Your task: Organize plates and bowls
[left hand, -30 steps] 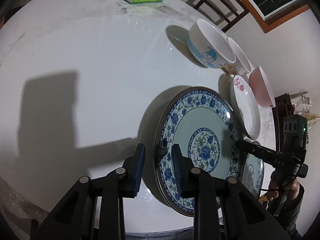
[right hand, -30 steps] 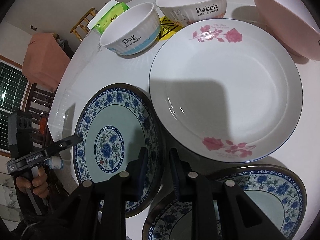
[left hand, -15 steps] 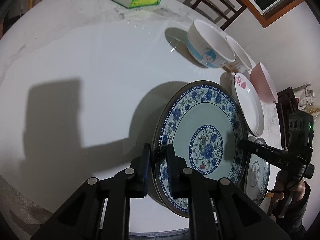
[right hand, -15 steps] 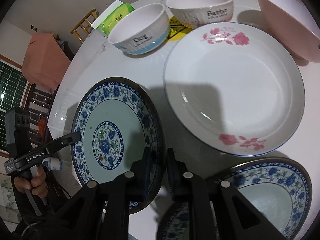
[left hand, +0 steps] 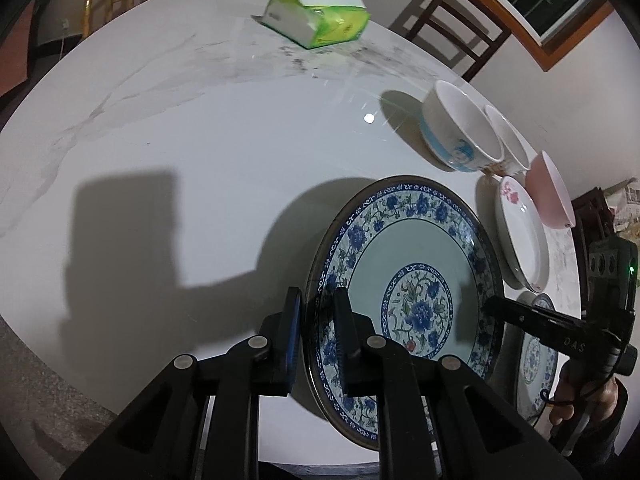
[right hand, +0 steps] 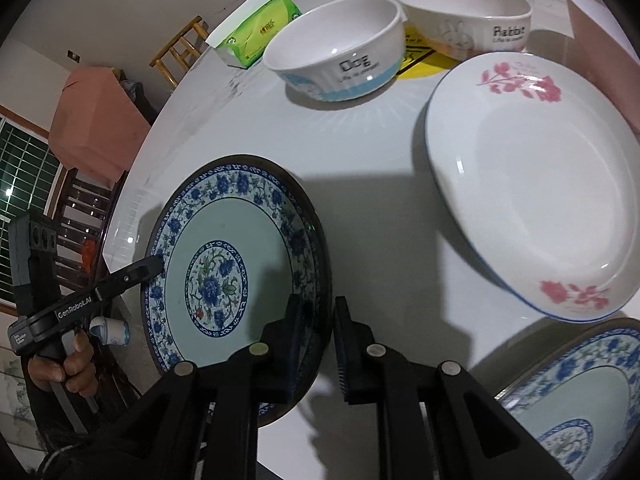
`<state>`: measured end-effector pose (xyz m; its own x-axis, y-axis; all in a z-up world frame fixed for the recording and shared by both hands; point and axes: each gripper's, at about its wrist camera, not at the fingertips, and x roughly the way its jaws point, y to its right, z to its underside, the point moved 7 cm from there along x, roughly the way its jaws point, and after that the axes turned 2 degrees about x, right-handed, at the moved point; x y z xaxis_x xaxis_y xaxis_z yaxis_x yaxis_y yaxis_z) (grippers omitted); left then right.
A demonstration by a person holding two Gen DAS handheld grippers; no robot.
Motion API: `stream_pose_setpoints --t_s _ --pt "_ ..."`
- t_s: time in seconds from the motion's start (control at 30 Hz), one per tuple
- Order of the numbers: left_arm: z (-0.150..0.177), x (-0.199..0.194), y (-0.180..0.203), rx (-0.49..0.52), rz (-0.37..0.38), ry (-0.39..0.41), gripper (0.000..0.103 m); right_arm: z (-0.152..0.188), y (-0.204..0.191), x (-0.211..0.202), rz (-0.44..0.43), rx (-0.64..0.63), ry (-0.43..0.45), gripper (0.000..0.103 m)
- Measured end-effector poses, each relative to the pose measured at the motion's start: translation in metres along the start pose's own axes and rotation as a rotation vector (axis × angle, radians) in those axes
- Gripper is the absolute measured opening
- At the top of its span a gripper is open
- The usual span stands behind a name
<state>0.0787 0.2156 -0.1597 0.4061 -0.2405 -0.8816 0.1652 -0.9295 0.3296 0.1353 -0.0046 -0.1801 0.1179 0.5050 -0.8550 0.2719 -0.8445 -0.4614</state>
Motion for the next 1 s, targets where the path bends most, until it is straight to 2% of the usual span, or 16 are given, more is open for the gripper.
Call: stream_pose_setpoints --t_s 0.33,0.63,0.8,1.0 --pt "-0.003 0.008 -0.016 -0.012 -0.016 0.004 0.013 0.002 0.001 0.000 0.000 0.007 0.001 0.015" --pt "-0.002 0.012 -0.019 -0.022 -0.009 0.006 0.014 -0.001 -0.001 -0.009 0.039 -0.042 0.020 0.018" --pt "-0.004 0.012 -0.022 -0.027 -0.042 0.017 0.025 0.002 -0.006 -0.009 0.065 -0.073 0.030 0.019" --pt "-0.007 0.002 -0.027 -0.045 -0.083 0.052 0.032 0.000 -0.009 -0.023 0.124 -0.130 0.084 0.019"
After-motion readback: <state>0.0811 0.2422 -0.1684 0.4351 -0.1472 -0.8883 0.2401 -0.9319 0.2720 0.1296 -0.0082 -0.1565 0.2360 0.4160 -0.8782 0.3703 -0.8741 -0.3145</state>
